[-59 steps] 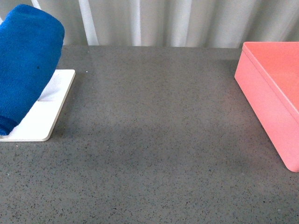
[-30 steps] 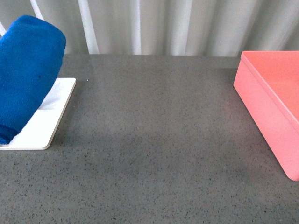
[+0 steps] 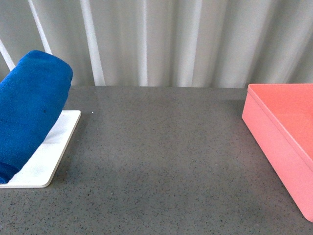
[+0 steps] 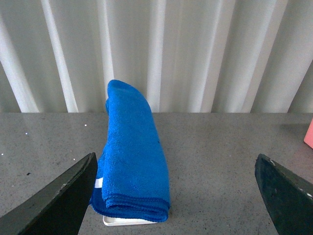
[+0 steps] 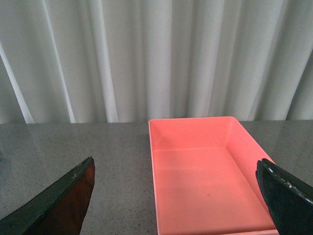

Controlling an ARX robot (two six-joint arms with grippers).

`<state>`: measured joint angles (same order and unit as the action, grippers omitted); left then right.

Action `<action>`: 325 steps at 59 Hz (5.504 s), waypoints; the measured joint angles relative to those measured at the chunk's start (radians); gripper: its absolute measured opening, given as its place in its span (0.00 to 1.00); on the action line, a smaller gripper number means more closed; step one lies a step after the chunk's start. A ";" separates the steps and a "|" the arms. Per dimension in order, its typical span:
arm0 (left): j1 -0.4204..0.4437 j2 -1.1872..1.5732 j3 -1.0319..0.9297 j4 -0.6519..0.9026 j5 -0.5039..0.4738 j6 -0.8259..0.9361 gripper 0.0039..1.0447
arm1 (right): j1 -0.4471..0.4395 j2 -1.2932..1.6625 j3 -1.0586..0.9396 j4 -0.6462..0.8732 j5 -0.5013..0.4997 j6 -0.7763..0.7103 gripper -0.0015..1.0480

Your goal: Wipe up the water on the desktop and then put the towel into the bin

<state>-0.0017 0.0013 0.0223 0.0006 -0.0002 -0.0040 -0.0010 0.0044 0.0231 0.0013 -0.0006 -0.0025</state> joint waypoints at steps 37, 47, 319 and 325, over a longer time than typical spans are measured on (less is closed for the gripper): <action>0.145 1.231 0.667 0.328 0.026 -0.100 0.94 | 0.000 0.000 0.000 0.000 0.000 0.000 0.93; 0.116 1.509 0.971 0.124 0.082 0.000 0.94 | 0.000 0.000 0.000 0.000 0.000 0.000 0.93; -0.295 1.621 1.042 0.284 0.603 -0.304 0.04 | 0.182 1.590 0.733 0.277 -0.723 0.014 0.93; -0.296 1.621 1.042 0.284 0.604 -0.304 0.04 | 0.216 1.640 0.769 0.297 -0.750 0.010 0.93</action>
<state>-0.2974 1.6226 1.0641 0.2844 0.6037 -0.3077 0.2153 1.6440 0.7921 0.2981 -0.7502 0.0078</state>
